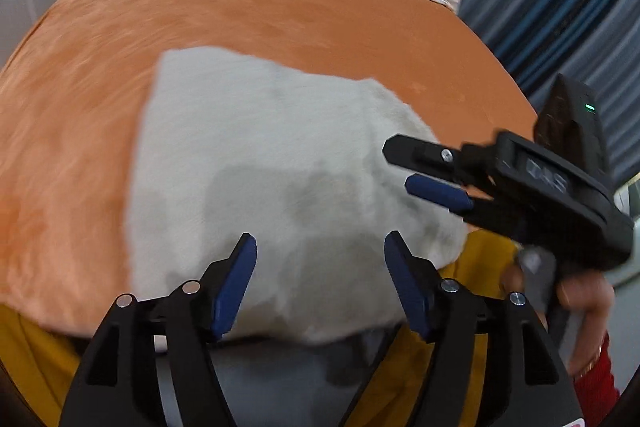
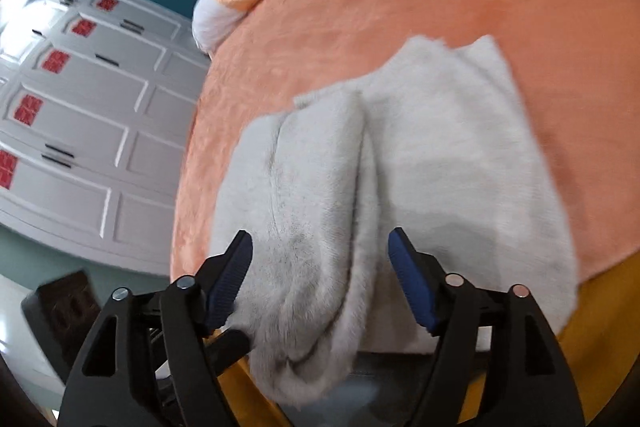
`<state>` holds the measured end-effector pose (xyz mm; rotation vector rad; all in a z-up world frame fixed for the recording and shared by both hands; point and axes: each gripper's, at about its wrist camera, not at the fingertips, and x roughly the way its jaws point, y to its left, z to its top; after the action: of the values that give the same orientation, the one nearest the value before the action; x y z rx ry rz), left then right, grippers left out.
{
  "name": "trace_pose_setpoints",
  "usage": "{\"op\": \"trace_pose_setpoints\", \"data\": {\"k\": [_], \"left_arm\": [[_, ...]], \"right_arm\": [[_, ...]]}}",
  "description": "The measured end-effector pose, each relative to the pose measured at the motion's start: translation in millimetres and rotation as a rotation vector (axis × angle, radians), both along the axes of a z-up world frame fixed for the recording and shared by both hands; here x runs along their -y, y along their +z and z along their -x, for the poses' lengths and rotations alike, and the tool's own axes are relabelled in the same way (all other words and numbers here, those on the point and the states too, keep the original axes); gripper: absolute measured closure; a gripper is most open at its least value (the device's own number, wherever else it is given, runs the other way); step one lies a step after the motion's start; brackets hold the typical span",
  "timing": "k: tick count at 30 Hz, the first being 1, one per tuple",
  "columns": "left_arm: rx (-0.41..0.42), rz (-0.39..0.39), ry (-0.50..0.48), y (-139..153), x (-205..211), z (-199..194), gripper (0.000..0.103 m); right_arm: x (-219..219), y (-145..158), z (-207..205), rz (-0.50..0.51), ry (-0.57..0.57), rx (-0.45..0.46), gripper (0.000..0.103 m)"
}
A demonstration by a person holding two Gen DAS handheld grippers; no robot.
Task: Fold small clothes
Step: 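Fold the other sweater side inward with the right tool while the left tool holds its fold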
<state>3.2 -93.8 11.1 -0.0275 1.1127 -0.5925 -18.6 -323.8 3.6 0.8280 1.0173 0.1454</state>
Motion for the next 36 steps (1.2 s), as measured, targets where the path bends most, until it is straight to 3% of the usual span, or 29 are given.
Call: {"op": "trace_pose_setpoints", "data": {"k": [6,7,9,14,16,19,22,24,27,31,33,36], "left_arm": [[-0.059,-0.043,0.15,-15,-51,-7,0.039],[-0.071,-0.039,0.175,-16,-58,-8,0.039],[-0.084,-0.016,0.212,-16,-67,-10,0.039],[-0.019,-0.008,0.207,3,-61,-12,0.039],[-0.005,-0.001,0.191,7,-55,-11,0.039],[0.0,0.002,0.162,6,-42,-11,0.039],[-0.003,-0.002,0.124,1,-24,-11,0.039],[-0.002,-0.027,0.095,-6,-12,-13,0.039],[0.001,-0.074,0.076,-15,2,-15,0.039],[-0.014,-0.085,0.079,-22,5,-15,0.039],[-0.011,-0.101,0.076,-24,6,-15,0.039],[-0.013,-0.118,0.078,-31,7,-13,0.039]], "right_arm": [[-27,-25,-17,0.018,0.028,-0.105,0.033],[-31,-25,-19,0.026,0.038,-0.102,0.042],[-41,-16,-26,0.076,0.088,-0.088,0.089],[-21,55,-26,0.087,0.086,0.174,0.09],[-4,70,-21,0.12,0.043,0.213,0.09],[37,53,-9,0.144,-0.032,0.156,0.09],[71,-19,-5,0.129,-0.05,-0.057,0.089],[74,-41,-1,0.121,-0.046,-0.087,0.087],[74,-28,5,0.102,-0.072,-0.039,0.083],[71,-1,24,0.164,-0.085,-0.003,0.081],[73,13,41,0.188,-0.096,0.026,0.074],[78,21,68,0.169,-0.101,0.042,0.074]]}}
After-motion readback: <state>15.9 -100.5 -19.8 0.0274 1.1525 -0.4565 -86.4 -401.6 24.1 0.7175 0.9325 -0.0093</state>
